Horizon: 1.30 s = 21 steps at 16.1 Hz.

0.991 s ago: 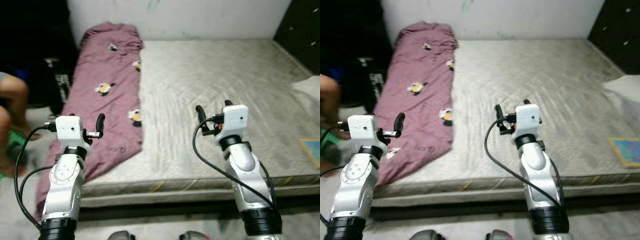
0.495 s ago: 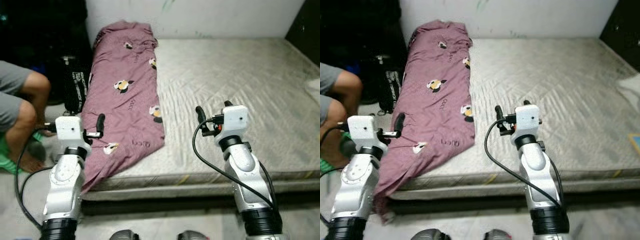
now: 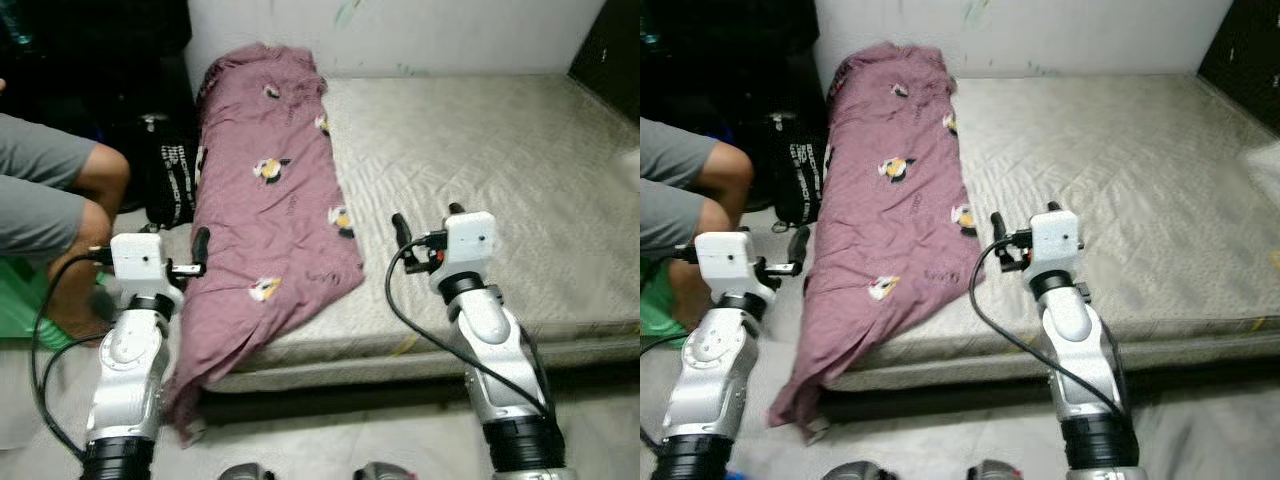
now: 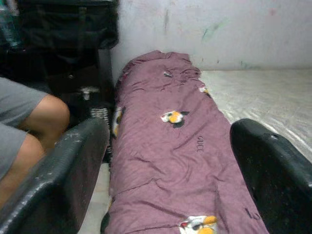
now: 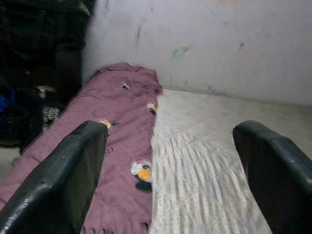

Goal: Clean up the room

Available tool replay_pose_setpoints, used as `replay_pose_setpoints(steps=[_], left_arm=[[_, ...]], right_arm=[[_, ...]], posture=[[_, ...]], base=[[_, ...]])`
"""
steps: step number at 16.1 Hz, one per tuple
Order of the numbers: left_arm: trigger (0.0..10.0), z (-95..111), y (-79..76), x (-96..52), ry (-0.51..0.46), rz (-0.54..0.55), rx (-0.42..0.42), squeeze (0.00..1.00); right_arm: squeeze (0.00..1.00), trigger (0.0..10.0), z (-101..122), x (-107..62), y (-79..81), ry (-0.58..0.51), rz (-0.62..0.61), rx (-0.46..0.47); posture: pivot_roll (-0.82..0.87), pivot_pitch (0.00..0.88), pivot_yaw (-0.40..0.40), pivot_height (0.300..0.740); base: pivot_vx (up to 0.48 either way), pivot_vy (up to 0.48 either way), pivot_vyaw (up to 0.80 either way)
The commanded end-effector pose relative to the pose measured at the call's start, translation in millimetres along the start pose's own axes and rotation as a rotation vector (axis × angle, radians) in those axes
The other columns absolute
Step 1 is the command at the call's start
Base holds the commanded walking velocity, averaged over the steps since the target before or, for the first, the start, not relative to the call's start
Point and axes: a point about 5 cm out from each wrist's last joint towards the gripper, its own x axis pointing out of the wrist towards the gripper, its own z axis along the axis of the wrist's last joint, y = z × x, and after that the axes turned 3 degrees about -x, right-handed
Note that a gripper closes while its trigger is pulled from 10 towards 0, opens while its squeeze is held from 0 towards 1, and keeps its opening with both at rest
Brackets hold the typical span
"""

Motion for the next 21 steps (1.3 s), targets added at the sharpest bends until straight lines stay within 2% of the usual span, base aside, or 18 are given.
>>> replay_pose_setpoints(steps=[1,3,5,11,17,21], left_arm=[[10.0,1.6,-2.0,0.1,-0.004,-0.024,0.017,0.0],[10.0,4.7,-5.3,-2.0,-0.024,-0.074,0.0,0.0],[10.0,4.8,-5.3,-1.9,-0.025,-0.074,0.0,0.0],[10.0,5.5,-5.9,-2.0,-0.025,-0.089,-0.002,0.0],[10.0,4.6,-4.5,-2.4,-0.015,-0.075,0.0,0.0],[10.0,2.5,0.8,-0.6,-0.003,-0.01,0.017,0.0]], right_arm=[[0.0,10.0,3.2,1.1,-1.2,-0.01,-0.003,0.002],[0.0,10.0,3.0,1.9,-0.7,-0.01,-0.001,0.002],[0.0,10.0,3.1,2.4,-0.4,-0.01,-0.001,0.001],[0.0,10.0,3.1,2.2,-0.7,-0.012,-0.005,0.0],[0.0,10.0,3.3,1.5,-0.6,-0.014,-0.005,0.005],[0.0,10.0,3.3,1.5,-0.2,-0.014,-0.002,0.002]], posture=[[-0.05,0.0,0.01,0.74],[-0.05,0.0,0.01,0.74],[-0.05,0.0,0.012,0.74],[-0.05,0.0,0.013,0.74],[-0.05,0.0,0.013,0.74],[-0.05,0.0,0.013,0.74]], base=[[0.0,0.0,0.0],[0.127,0.0,0.0],[0.298,0.0,0.0],[0.335,0.0,-0.54],[0.32,0.0,0.0],[0.0,0.0,0.0]])
